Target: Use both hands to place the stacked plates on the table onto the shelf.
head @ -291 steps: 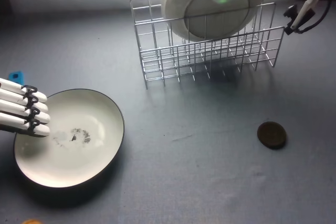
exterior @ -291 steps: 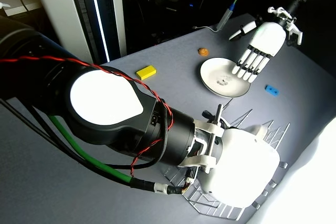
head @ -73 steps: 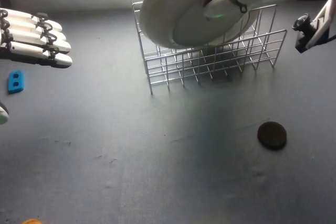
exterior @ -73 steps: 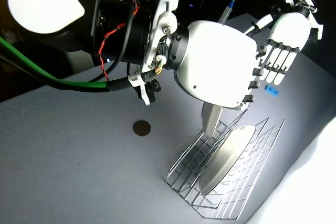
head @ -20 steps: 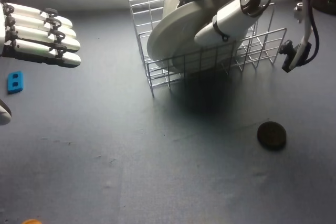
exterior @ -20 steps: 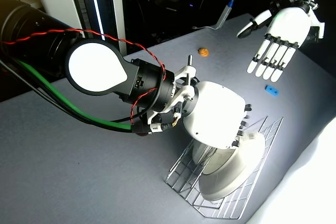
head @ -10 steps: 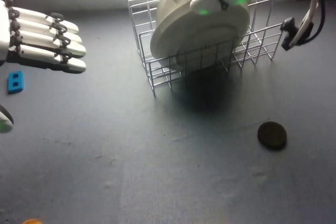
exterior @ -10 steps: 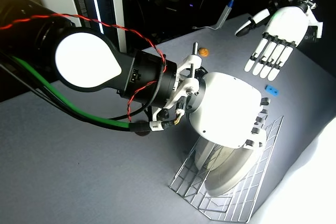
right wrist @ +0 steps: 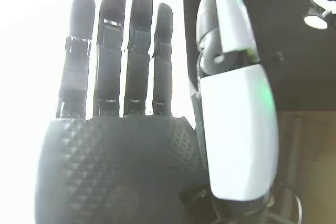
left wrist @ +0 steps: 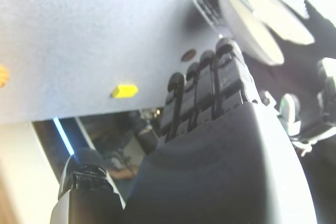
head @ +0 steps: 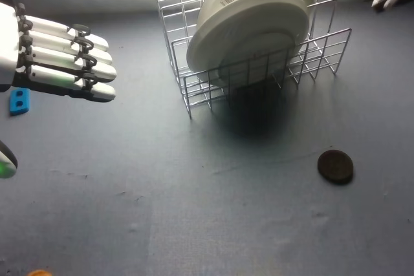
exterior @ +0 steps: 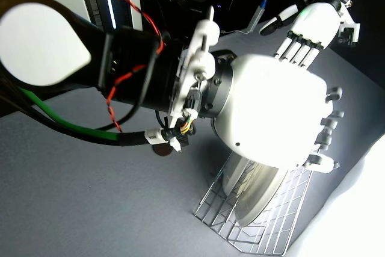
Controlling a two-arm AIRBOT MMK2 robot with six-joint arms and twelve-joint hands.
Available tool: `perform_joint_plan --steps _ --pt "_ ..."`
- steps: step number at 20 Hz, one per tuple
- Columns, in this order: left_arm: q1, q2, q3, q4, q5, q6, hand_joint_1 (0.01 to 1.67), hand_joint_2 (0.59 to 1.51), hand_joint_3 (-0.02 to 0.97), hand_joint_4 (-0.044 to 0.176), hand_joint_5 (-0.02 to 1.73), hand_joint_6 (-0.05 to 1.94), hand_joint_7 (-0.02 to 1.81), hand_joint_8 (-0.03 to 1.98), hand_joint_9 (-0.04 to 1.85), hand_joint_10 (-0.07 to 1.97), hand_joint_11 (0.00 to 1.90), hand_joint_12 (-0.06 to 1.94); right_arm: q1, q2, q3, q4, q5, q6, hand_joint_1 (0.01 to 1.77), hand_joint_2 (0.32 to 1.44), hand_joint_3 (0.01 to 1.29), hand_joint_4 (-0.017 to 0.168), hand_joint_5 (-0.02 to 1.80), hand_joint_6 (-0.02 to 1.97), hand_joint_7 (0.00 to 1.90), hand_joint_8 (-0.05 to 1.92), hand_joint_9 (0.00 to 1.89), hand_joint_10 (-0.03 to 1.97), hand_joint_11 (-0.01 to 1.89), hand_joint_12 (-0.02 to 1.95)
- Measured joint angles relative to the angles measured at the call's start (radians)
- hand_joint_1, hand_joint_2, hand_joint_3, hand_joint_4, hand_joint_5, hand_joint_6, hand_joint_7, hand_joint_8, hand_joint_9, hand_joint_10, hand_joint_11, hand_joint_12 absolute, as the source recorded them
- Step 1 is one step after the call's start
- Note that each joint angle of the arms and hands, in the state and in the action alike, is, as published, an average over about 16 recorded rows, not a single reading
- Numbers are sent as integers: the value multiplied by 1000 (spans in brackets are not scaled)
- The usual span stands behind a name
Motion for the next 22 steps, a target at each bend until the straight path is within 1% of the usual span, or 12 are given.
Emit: perform_joint_plan --steps 4,7,9,11,12,13,15,17,19,20,21,22 --pt "-5 4 -6 5 -2 0 14 1045 19 3 72 15 22 -7 18 13 25 9 20 65 -65 1 9 -90 1096 1037 11 -3 728 152 884 22 824 230 373 1243" --pt "-7 4 -4 4 -1 0 14 1053 19 2 83 15 36 -8 27 13 25 43 23 113 -119 1 20 -166 1070 1036 11 -3 727 144 887 22 824 236 372 1235" --pt "-7 4 -3 5 -1 -1 14 1065 19 3 97 15 59 -8 47 13 24 102 19 143 -157 0 31 -214 1026 1037 11 -3 727 137 892 22 827 239 371 1219" --pt "-7 4 -3 5 -1 -3 20 1084 19 3 137 29 113 13 91 50 33 230 13 170 -191 0 42 -257 952 1038 11 -3 733 132 900 25 828 256 381 1216" --pt "-7 4 -2 5 -1 -5 27 1095 19 3 157 66 141 59 116 115 44 339 9 181 -206 -1 49 -277 906 1038 11 -3 733 141 901 43 825 293 394 1236" --pt "-7 4 -2 5 -2 -6 36 1106 19 3 172 136 168 141 141 219 63 458 6 192 -220 -1 55 -296 857 1040 11 -3 729 184 895 98 821 371 418 1277" --pt "-7 4 0 4 -2 -8 50 1132 19 2 224 358 254 374 217 455 132 691 -2 208 -244 -2 69 -331 753 1042 11 -2 726 361 887 294 827 582 492 1369" --pt "-7 4 1 4 -3 -10 64 1158 19 3 353 590 421 607 365 689 263 931 -11 218 -260 -2 83 -359 643 1045 11 -2 756 574 910 520 867 787 609 1451" --pt "-7 4 2 3 -3 -12 102 1183 18 17 535 829 638 850 579 929 465 1171 -19 224 -271 -3 98 -382 533 1057 11 4 829 793 971 756 948 998 767 1535" --pt "-7 4 3 2 -3 -14 136 1198 17 28 627 949 747 972 692 1050 577 1291 -22 226 -275 -4 104 -390 488 1071 11 12 876 905 1013 874 998 1104 857 1578" --pt "-7 4 3 2 -3 -15 161 1209 16 35 690 1042 825 1067 772 1146 654 1392 -25 228 -277 -4 109 -395 450 1081 11 17 907 989 1040 963 1031 1188 922 1611" --pt "-7 4 4 2 -4 -15 171 1217 16 37 729 1113 876 1141 821 1225 697 1475 -26 229 -279 -4 112 -398 413 1084 11 19 920 1049 1050 1028 1045 1253 961 1636"
